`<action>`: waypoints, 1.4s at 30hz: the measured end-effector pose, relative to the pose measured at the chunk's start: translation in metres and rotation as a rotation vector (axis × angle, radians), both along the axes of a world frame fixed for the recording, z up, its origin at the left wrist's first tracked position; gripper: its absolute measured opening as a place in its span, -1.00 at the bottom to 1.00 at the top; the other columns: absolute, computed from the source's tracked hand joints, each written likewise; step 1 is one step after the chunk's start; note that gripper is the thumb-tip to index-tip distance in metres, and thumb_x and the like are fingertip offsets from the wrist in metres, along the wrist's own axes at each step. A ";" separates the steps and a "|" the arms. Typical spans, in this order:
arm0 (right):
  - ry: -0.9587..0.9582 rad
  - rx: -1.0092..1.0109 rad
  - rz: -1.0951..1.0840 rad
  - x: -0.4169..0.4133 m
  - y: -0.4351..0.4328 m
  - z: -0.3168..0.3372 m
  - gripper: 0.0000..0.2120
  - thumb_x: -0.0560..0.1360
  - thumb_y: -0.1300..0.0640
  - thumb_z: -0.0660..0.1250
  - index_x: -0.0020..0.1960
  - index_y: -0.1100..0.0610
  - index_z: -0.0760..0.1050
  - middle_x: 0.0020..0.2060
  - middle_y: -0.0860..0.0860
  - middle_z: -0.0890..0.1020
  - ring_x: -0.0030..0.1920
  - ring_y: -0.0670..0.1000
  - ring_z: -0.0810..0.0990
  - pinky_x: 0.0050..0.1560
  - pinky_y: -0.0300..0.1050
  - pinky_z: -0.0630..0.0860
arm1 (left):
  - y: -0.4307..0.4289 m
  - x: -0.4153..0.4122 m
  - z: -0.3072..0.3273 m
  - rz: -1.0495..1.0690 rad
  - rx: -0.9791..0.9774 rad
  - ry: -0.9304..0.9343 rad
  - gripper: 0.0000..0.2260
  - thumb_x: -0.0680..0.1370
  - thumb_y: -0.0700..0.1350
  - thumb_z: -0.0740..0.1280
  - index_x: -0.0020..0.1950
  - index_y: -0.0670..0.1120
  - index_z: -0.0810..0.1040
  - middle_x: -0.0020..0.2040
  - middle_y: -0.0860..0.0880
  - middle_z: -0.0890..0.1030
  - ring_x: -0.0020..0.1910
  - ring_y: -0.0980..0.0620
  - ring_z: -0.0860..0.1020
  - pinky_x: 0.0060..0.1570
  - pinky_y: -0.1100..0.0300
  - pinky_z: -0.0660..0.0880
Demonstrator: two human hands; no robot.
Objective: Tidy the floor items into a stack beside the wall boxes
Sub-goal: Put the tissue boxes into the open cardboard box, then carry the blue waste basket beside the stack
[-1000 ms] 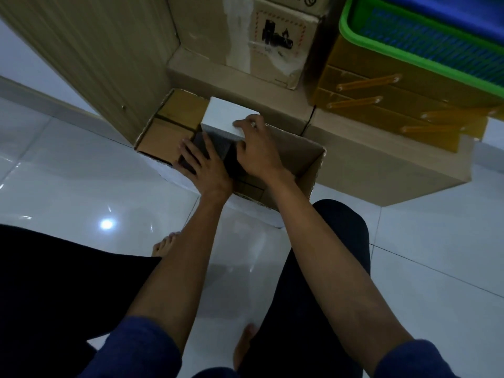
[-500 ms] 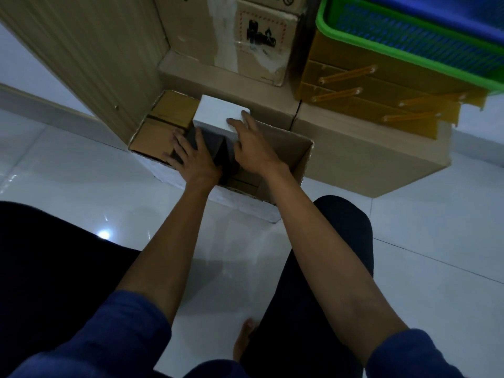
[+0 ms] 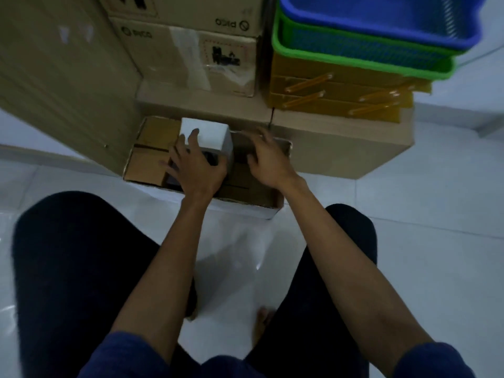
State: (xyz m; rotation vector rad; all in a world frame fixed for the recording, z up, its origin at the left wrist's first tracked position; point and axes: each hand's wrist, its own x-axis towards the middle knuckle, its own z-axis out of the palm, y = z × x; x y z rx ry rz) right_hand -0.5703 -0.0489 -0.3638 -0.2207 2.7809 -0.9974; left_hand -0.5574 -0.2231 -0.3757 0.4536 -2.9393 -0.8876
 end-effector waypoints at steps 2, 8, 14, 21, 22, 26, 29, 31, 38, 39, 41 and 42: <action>-0.002 0.014 -0.101 0.019 0.032 0.037 -0.41 0.56 0.19 0.29 0.56 0.05 0.25 0.56 0.14 0.20 0.48 0.22 0.32 0.44 0.13 0.38 | 0.001 0.007 0.044 -0.123 0.023 -0.006 -0.37 0.48 0.07 0.39 0.52 0.00 0.31 0.47 -0.15 0.36 0.49 -0.20 0.27 0.44 -0.32 0.21; -0.024 -0.096 -0.546 0.122 0.113 0.204 -0.55 0.58 0.21 0.28 0.46 0.12 0.38 0.46 0.16 0.32 0.43 0.15 0.38 0.36 0.03 0.43 | 0.055 0.026 0.228 -0.505 -0.089 -0.094 -0.64 0.55 0.05 0.34 0.29 -0.08 0.58 0.17 -0.17 0.61 0.17 -0.21 0.55 0.17 -0.11 0.51; 0.009 -0.091 -0.992 0.296 0.178 0.413 -0.65 0.56 0.21 0.30 0.34 0.13 0.50 0.28 0.14 0.46 0.24 0.08 0.52 0.26 -0.05 0.49 | 0.165 0.092 0.439 -0.829 -0.064 -0.214 -0.67 0.58 0.06 0.27 0.27 -0.05 0.56 0.16 -0.14 0.62 0.14 -0.21 0.56 0.12 -0.03 0.50; 0.045 -0.040 -1.589 0.497 0.181 0.552 -0.66 0.56 0.21 0.32 0.34 0.15 0.50 0.23 0.12 0.48 0.14 0.00 0.52 0.16 -0.28 0.38 | 0.269 0.206 0.585 -1.289 -0.025 -0.211 -0.69 0.59 0.07 0.29 0.29 0.01 0.55 0.20 -0.05 0.59 0.17 -0.07 0.54 0.23 0.03 0.47; 0.053 -0.036 -1.673 0.521 0.172 0.560 -0.65 0.56 0.22 0.31 0.34 0.15 0.50 0.23 0.12 0.48 0.14 -0.01 0.52 0.14 -0.30 0.37 | 0.280 0.224 0.594 -1.362 -0.015 -0.208 -0.70 0.59 0.07 0.30 0.28 0.02 0.56 0.19 -0.04 0.59 0.15 -0.07 0.55 0.21 0.02 0.48; 0.091 -0.044 -2.005 0.601 0.116 0.581 -0.65 0.57 0.22 0.31 0.35 0.13 0.49 0.26 0.11 0.47 0.12 -0.10 0.47 0.12 -0.33 0.36 | 0.307 0.298 0.612 -1.637 -0.009 -0.210 -0.73 0.56 0.04 0.34 0.24 0.03 0.58 0.16 -0.03 0.59 0.15 -0.07 0.56 0.18 -0.04 0.49; 0.107 -0.058 -2.262 0.641 0.053 0.590 -0.66 0.58 0.20 0.30 0.36 0.13 0.49 0.28 0.10 0.46 0.15 -0.09 0.47 0.22 -0.24 0.41 | 0.311 0.353 0.617 -1.849 -0.002 -0.241 -0.75 0.55 0.04 0.35 0.21 0.05 0.58 0.14 0.00 0.59 0.14 -0.03 0.56 0.15 -0.05 0.51; 0.088 -0.061 -2.418 0.658 0.005 0.593 -0.66 0.59 0.19 0.30 0.36 0.11 0.48 0.29 0.09 0.45 0.17 -0.05 0.49 0.26 -0.18 0.42 | 0.305 0.387 0.618 -1.994 0.009 -0.256 -0.75 0.54 0.03 0.36 0.20 0.04 0.59 0.13 0.00 0.61 0.12 -0.02 0.57 0.12 -0.05 0.53; 0.050 -0.101 -2.963 0.680 -0.164 0.603 -0.65 0.56 0.20 0.34 0.34 0.16 0.49 0.31 0.17 0.48 0.25 0.11 0.50 0.22 -0.21 0.35 | 0.256 0.506 0.626 -2.413 -0.010 -0.385 -0.78 0.55 0.02 0.37 0.19 0.05 0.60 0.09 0.03 0.61 -0.02 0.08 0.53 -0.08 0.17 0.40; 0.053 -0.119 -3.051 0.683 -0.183 0.603 -0.64 0.56 0.19 0.35 0.34 0.15 0.49 0.32 0.17 0.48 0.24 0.11 0.51 0.18 -0.22 0.35 | 0.246 0.524 0.629 -2.453 -0.008 -0.407 -0.79 0.55 0.02 0.37 0.18 0.06 0.60 0.08 0.04 0.61 -0.03 0.08 0.53 -0.09 0.18 0.40; 0.053 -0.142 -3.186 0.691 -0.215 0.603 -0.63 0.56 0.17 0.35 0.36 0.12 0.49 0.33 0.16 0.46 0.21 0.12 0.53 0.14 -0.22 0.36 | 0.228 0.558 0.633 -2.536 -0.010 -0.444 -0.79 0.55 0.02 0.37 0.17 0.07 0.61 0.08 0.05 0.61 0.00 0.05 0.55 -0.09 0.18 0.41; 0.052 -0.155 -3.239 0.697 -0.227 0.604 -0.62 0.56 0.16 0.35 0.36 0.10 0.48 0.34 0.15 0.46 0.21 0.12 0.54 0.13 -0.22 0.37 | 0.219 0.575 0.634 -2.577 -0.019 -0.453 -0.79 0.55 0.02 0.37 0.17 0.07 0.61 0.08 0.06 0.61 0.03 0.04 0.56 -0.08 0.17 0.41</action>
